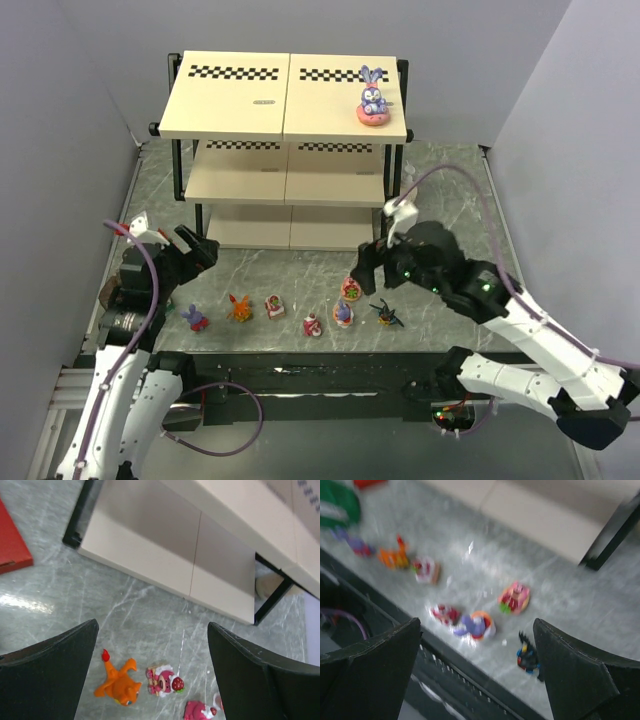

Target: Place and organize the plastic toys onto the shelf

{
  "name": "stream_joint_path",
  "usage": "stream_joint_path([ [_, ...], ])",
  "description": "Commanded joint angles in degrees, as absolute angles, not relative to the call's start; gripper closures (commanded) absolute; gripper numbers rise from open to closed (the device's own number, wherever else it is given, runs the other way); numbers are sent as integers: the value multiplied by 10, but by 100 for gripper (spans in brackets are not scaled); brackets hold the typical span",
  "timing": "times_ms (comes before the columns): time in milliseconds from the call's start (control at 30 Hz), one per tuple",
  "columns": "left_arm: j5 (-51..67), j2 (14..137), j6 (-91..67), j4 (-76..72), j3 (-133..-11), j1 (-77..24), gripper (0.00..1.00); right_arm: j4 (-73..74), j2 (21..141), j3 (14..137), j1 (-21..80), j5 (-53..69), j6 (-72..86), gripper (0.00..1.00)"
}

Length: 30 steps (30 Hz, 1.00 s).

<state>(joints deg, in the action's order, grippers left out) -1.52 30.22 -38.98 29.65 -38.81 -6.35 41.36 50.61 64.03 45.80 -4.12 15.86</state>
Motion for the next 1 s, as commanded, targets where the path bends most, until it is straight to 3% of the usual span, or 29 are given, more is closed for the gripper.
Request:
stream_joint_path([
  [0, 51, 340, -371, 265, -399, -61, 3, 342, 499, 560, 488, -28, 158, 0],
  [267, 219, 387, -384, 153, -361, -114, 2, 288, 489, 454, 490, -69, 225, 2],
  [433, 148, 461, -392, 114, -387, -268, 7, 294, 468, 436, 489, -91, 273, 5],
  [533, 87, 509, -391, 135, -414, -337, 9, 282, 478, 432, 491, -38, 259, 12],
  [633, 32, 529, -396, 170, -445, -350, 9, 266, 506, 433, 527, -21, 255, 17],
  [800, -34, 506, -400, 206, -456, -350, 7, 287, 603, 479, 589, -100, 278, 20],
  [967, -71, 467, -404, 218, -449, -350, 4, 350, 685, 527, 607, -175, 344, 32],
])
